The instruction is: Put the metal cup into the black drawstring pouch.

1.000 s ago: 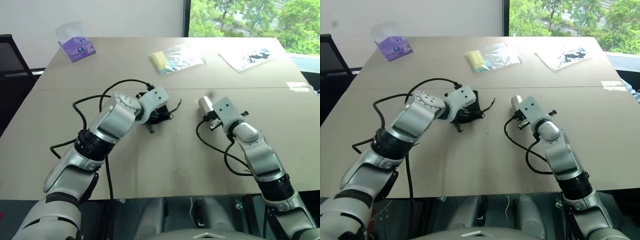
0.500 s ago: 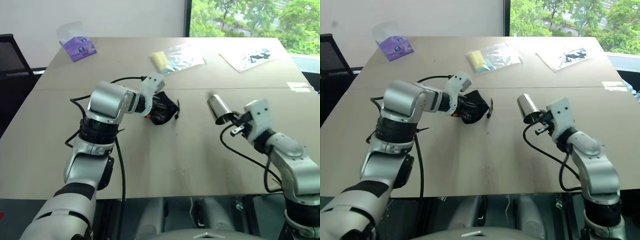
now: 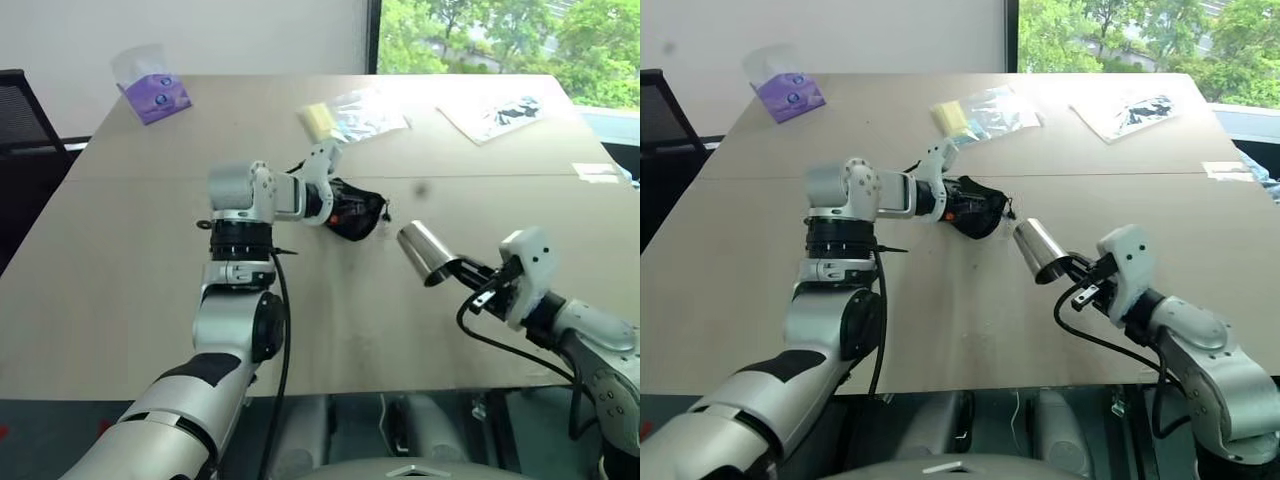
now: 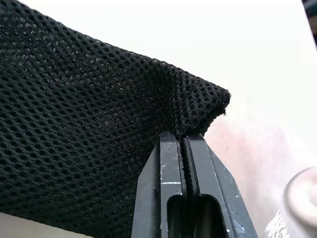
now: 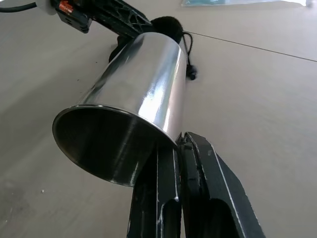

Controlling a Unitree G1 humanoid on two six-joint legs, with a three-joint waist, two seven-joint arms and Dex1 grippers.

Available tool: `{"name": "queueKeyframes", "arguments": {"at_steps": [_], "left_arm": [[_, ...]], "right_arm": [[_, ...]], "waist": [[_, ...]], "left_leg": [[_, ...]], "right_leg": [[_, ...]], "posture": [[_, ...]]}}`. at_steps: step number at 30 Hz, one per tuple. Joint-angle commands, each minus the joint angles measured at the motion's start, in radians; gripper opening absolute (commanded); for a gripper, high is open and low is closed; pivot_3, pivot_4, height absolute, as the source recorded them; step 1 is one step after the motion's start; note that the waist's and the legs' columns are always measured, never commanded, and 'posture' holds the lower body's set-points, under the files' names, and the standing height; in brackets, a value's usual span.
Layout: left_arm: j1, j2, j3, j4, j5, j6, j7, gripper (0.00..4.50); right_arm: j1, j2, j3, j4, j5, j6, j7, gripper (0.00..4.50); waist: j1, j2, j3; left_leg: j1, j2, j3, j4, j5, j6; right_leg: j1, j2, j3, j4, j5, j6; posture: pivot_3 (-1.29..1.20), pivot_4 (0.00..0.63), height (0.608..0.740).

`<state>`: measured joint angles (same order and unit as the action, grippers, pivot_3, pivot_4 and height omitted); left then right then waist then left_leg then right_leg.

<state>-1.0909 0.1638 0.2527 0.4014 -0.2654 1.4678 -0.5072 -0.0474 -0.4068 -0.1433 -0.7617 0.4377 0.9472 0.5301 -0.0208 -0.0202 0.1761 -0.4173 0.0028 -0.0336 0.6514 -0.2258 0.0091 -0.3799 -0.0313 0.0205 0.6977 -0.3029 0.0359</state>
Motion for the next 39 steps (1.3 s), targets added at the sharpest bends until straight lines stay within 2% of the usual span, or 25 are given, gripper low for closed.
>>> {"name": "queueKeyframes", "arguments": {"at_steps": [1, 6, 15, 19, 24, 29, 36, 39], "left_arm": [[-0.025, 0.0, 0.042, 0.002, -0.043, 0.008, 0.023, 0.0], [-0.017, 0.015, 0.025, -0.006, -0.078, 0.02, 0.027, 0.0], [0.026, 0.058, -0.06, -0.103, -0.134, 0.056, 0.017, 0.0], [0.058, 0.073, -0.085, -0.187, -0.167, 0.081, 0.004, 0.0], [0.098, 0.092, -0.092, -0.264, -0.184, 0.112, 0.015, 0.0], [0.15, 0.116, -0.101, -0.347, -0.226, 0.147, 0.031, 0.0], [0.194, 0.131, -0.083, -0.406, -0.289, 0.147, 0.085, 0.0], [0.168, 0.103, -0.06, -0.415, -0.3, 0.147, 0.121, 0.0]], "right_arm": [[-0.049, 0.03, 0.084, 0.048, -0.015, -0.08, -0.023, 0.09], [-0.096, 0.077, 0.169, 0.158, -0.046, -0.176, -0.038, 0.09], [-0.215, 0.147, 0.228, 0.379, -0.07, -0.31, -0.023, 0.09], [-0.271, 0.144, 0.281, 0.507, -0.118, -0.357, 0.004, 0.09], [-0.326, 0.095, 0.392, 0.675, -0.265, -0.446, 0.017, 0.09], [-0.37, 0.169, 0.326, 0.759, -0.235, -0.441, -0.04, 0.09], [-0.428, 0.326, 0.159, 0.799, -0.074, -0.342, -0.112, 0.09], [-0.462, 0.367, 0.194, 0.812, -0.103, -0.382, -0.118, 0.09]], "waist": [[0.002, 0.0, 0.0], [0.008, 0.0, 0.0], [0.004, 0.0, 0.0], [0.003, 0.0, 0.0], [0.006, 0.0, 0.0], [-0.004, 0.0, 0.0], [-0.009, 0.0, 0.0], [-0.009, 0.0, 0.0]], "left_leg": [[0.0, 0.0, 0.0, 0.0, 0.0, 0.0], [-0.001, 0.0, 0.0, 0.0, 0.002, -0.004], [0.0, 0.0, 0.0, 0.0, 0.002, -0.004], [0.0, 0.0, 0.0, 0.0, 0.002, -0.004], [0.0, -0.001, 0.0, 0.0, 0.002, -0.004], [0.001, 0.0, 0.001, 0.0, 0.003, -0.005], [0.001, 0.001, 0.0, 0.0, 0.003, -0.006], [0.001, 0.001, 0.0, -0.001, 0.003, -0.006]], "right_leg": [[0.0, 0.0, 0.0, 0.0, 0.0, 0.0], [0.0, -0.001, -0.001, -0.001, 0.0, 0.0], [0.0, 0.0, 0.0, 0.0, 0.0, 0.0], [0.0, -0.001, 0.0, -0.001, 0.0, 0.0], [0.0, -0.001, -0.001, -0.001, 0.0, 0.0], [0.0, -0.001, 0.001, 0.0, 0.0, 0.0], [0.0, -0.003, 0.002, 0.001, 0.0, 0.0], [0.0, -0.003, 0.002, 0.001, 0.0, 0.0]], "posture": [[0.0, 0.15, 0.74], [0.0, 0.15, 0.74], [0.0, 0.15, 0.74], [0.0, 0.15, 0.74], [0.0, 0.15, 0.74], [0.0, 0.15, 0.74], [0.0, 0.15, 0.74], [0.0, 0.15, 0.74]]}}
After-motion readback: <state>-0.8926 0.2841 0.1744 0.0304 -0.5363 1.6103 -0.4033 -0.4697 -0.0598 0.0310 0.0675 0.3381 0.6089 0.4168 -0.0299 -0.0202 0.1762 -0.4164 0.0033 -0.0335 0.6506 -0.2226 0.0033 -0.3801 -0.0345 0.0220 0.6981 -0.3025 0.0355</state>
